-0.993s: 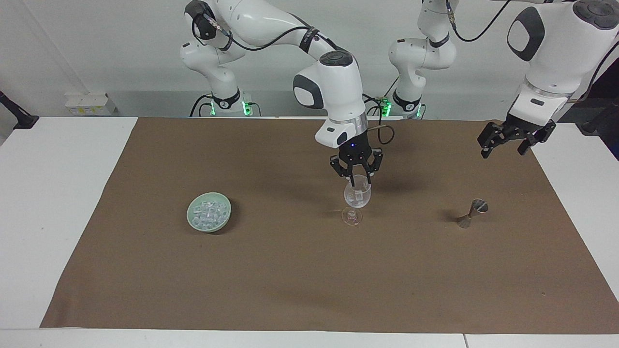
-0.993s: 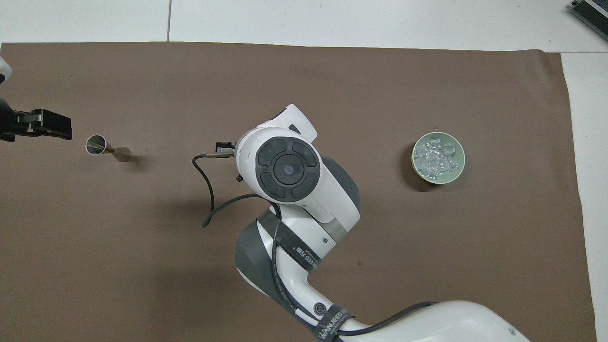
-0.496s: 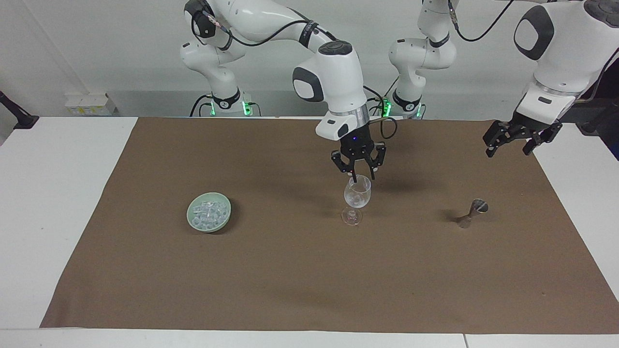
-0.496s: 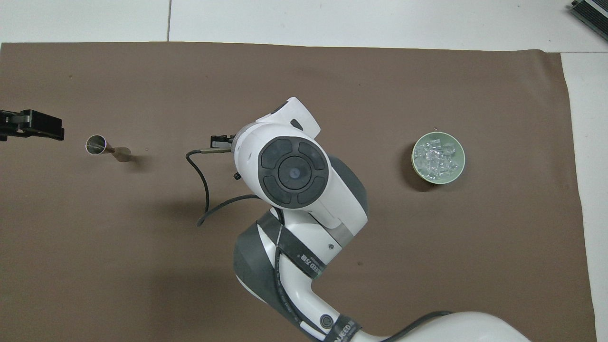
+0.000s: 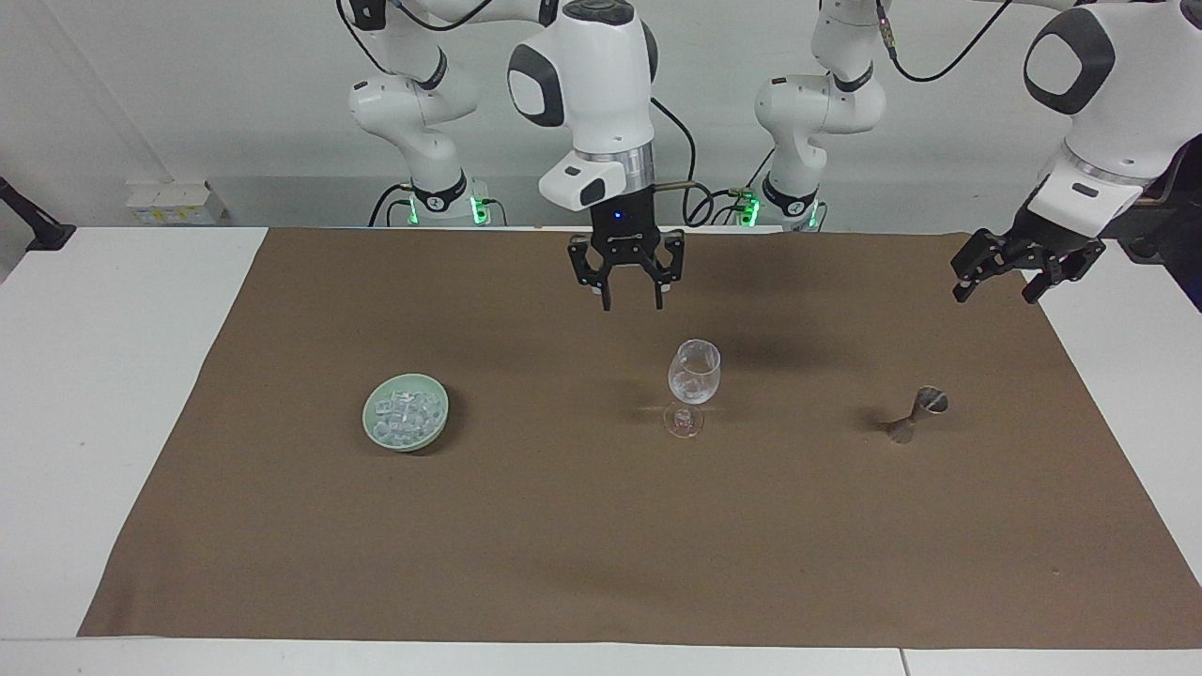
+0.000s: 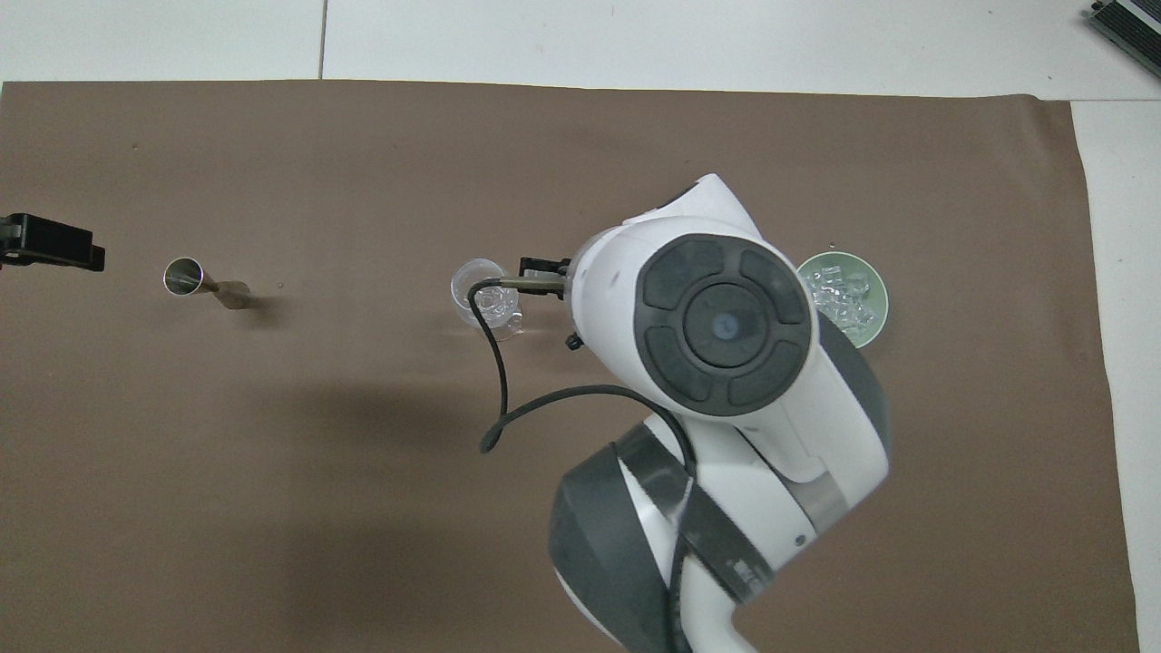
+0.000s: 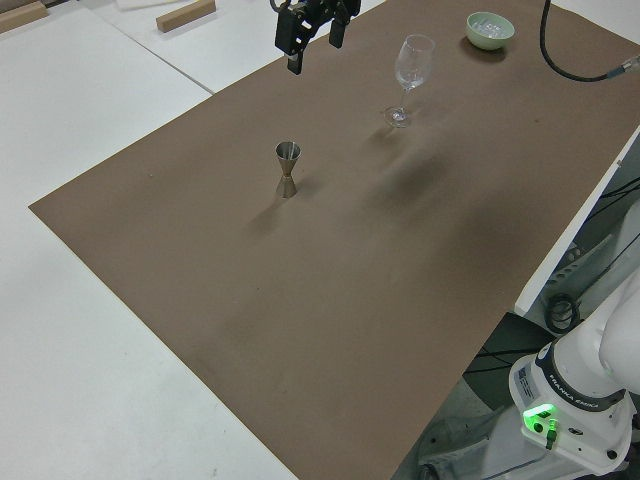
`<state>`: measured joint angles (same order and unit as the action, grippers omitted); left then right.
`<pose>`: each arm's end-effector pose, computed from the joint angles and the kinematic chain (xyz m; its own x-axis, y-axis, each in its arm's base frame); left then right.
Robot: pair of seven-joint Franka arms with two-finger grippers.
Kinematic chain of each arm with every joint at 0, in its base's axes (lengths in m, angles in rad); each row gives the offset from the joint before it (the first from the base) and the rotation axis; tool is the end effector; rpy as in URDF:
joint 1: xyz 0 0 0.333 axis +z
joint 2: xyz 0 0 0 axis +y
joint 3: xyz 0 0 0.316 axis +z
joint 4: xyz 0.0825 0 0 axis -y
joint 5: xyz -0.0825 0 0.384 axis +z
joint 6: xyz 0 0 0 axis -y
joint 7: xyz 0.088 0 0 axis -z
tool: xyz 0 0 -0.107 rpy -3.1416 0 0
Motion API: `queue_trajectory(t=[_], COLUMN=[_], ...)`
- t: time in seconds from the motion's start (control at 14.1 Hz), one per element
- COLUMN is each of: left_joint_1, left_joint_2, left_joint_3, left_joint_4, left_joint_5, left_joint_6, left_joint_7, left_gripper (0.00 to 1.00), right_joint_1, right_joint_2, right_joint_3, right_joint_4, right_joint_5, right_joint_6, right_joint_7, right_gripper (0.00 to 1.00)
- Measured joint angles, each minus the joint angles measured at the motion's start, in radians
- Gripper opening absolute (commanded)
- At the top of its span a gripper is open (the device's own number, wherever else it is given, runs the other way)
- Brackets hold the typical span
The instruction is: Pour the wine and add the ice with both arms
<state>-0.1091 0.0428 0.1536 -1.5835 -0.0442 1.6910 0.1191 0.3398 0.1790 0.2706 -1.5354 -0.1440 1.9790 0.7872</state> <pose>0.5782 0.0197 0.6055 0.9952 -0.0698 0.0691 -0.0720 -0.9970 0.0296 0.5384 0.3480 0.5797 0.9539 -0.1584 0.2550 -0.1310 -0.9839 -0.1215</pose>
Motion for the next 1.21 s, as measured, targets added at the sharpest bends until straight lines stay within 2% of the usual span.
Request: queue_trajectory(t=[0.07,0.14,0.43,0.99,1.21], left_joint_1=[0.000,0.000,-0.001,-0.001,-0.001], left_joint_2=[0.001,0.001,0.001,0.002,0.002], left_joint_3=[-0.003,-0.005,-0.009,-0.011,-0.012], left_joint_4=[0.000,0.000,0.000,0.000,0.000], left_joint_5=[0.000,0.000,0.008,0.012,0.012], left_joint_6=[0.000,0.000,0.000,0.000,0.000], left_joint_7=[0.000,0.000,0.002,0.003,0.003], left_gripper=[1.00,1.00,1.00,1.00,1.00], right_joint_1=[-0.025,-0.053,-0.186,-0.322,-0.357], right_joint_2=[-0.033,-0.060,-0.145,-0.184,-0.195], right_joint_3=[-0.001,-0.001,-0.003,-0.009,-0.035], right_joint_4=[-0.017,-0.026,-0.038,-0.041,-0.041], right_joint_5=[0.000,0.000,0.063,0.082,0.083], right_joint_6=[-0.041,-0.086,-0.224,-0.351,-0.362], right_joint_7=[-0.012,-0.030,-0.158,-0.325,-0.387], right_gripper=[0.98,1.00,1.00,1.00,1.00])
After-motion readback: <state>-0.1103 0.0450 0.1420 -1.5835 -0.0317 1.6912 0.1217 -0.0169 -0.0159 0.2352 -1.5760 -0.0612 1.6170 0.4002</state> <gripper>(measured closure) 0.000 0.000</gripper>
